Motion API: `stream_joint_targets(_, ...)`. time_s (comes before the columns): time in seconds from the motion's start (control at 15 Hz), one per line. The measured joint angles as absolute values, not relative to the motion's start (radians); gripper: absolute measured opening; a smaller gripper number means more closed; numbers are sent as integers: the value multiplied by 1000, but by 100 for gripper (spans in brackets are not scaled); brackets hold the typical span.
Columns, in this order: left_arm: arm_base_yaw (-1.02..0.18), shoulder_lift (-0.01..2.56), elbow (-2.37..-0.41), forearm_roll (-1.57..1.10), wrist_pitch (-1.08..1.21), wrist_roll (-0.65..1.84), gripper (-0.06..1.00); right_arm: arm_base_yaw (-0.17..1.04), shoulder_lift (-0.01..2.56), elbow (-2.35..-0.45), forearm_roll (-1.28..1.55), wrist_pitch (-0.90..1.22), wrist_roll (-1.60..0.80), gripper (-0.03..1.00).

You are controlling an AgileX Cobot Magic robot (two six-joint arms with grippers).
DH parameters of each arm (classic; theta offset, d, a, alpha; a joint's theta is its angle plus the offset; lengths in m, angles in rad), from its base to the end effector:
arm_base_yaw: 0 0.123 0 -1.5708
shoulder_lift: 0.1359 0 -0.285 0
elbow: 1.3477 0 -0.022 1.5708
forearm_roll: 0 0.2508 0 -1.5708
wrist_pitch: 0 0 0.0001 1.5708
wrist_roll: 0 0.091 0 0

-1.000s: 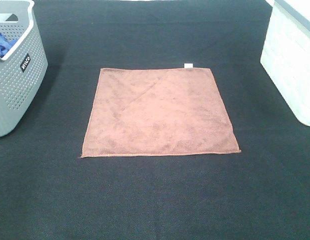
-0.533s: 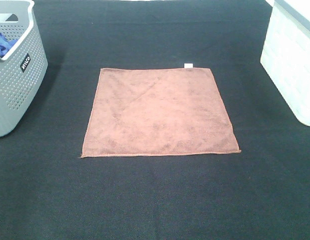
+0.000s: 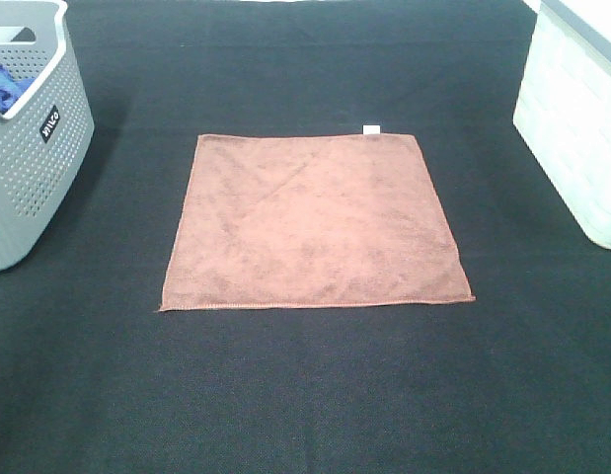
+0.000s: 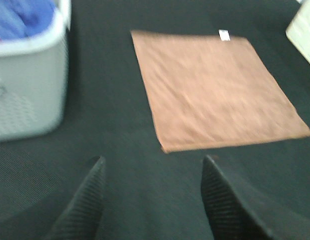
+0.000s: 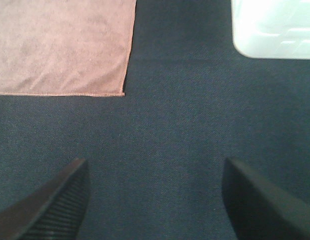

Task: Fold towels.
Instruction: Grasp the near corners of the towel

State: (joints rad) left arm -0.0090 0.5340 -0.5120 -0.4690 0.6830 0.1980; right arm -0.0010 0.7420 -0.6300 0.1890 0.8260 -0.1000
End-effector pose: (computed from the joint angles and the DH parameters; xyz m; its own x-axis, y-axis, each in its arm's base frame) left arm 0.0989 -0.0269 0.2917 -0.5690 -0.1632 -0.8060 0.1524 0.9422 -0.2983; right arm 0.1292 0.0125 0.2908 -0.7482 0.0294 -0.6628 -0.0694 0.9901 0.1223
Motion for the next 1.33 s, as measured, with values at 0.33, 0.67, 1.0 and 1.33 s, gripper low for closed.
stream_joint_targets(0.33,-9,1003,-513,-785,662,379,55,-1,1103,-796,256,820,-101,68)
stream_joint_targets(0.67,-9,1371,-570,-1011,656,619,55,-1,1358,-893,401,783,-200,71)
stream_joint_targets(1.0,-9,1652,-689,-1081,655,712,55,-1,1567,-898,579,764,-385,72)
stream_joint_targets(1.33,-9,1807,-787,-1147,653,810,55,-20,1781,-971,759,779,-565,72)
